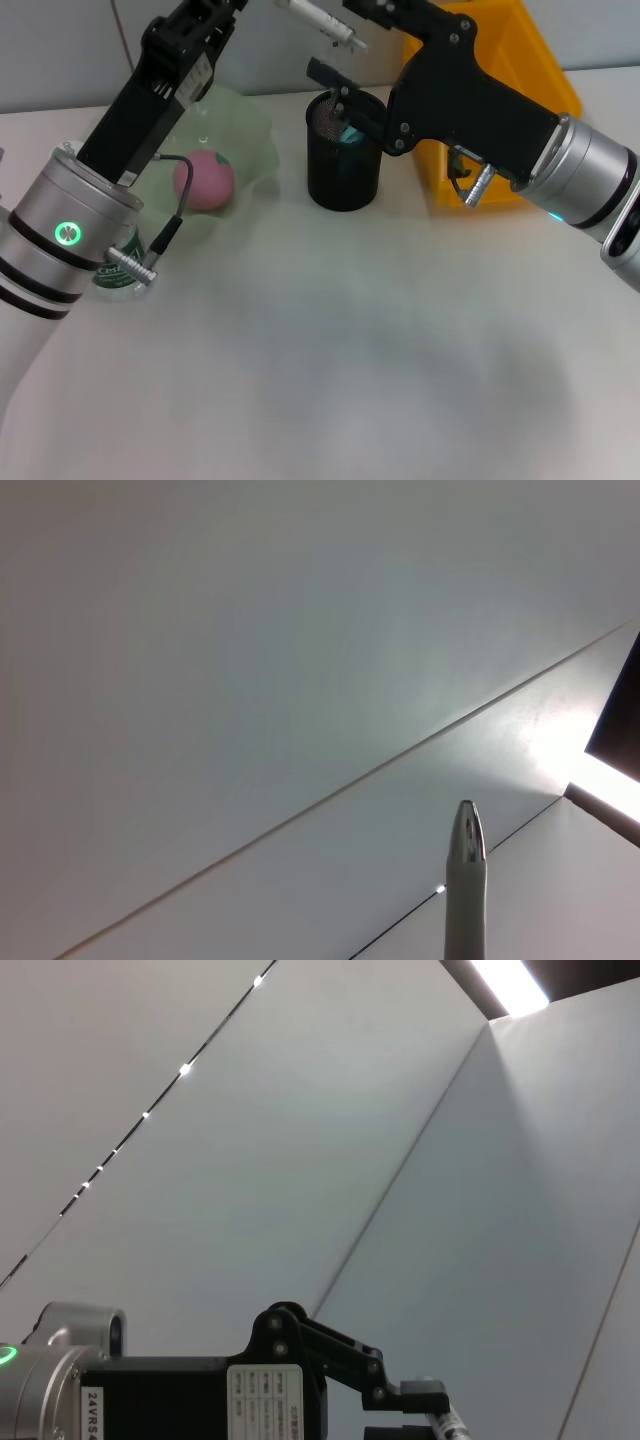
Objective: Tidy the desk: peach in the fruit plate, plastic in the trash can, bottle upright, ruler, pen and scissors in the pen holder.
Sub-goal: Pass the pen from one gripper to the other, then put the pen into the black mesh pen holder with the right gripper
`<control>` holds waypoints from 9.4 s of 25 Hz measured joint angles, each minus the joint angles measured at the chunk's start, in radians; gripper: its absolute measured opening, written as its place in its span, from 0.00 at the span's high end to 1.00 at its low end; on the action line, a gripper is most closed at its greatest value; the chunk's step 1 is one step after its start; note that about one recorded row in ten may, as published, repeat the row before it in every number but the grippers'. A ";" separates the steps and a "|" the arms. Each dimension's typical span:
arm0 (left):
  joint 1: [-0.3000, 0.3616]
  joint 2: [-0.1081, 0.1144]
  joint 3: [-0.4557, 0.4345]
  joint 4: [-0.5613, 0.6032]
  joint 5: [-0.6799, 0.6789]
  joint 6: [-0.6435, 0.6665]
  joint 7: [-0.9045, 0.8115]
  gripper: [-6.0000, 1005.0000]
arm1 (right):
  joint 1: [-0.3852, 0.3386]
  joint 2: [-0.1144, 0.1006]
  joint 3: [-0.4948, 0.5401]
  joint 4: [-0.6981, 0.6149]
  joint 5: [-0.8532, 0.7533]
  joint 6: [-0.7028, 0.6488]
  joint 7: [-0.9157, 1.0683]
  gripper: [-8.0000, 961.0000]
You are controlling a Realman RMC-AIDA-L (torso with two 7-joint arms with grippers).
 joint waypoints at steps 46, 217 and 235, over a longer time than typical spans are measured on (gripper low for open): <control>-0.013 0.000 0.066 -0.001 -0.079 0.000 0.026 0.76 | 0.010 0.002 0.001 0.024 0.029 -0.001 -0.036 0.73; 0.052 0.037 -0.792 0.132 1.682 0.156 0.284 0.19 | 0.432 -0.155 -0.414 -0.785 -1.115 0.164 2.209 0.86; 0.052 0.031 -0.796 0.131 1.682 0.146 0.288 0.19 | 0.479 -0.149 -0.486 -0.642 -1.120 0.284 2.208 0.86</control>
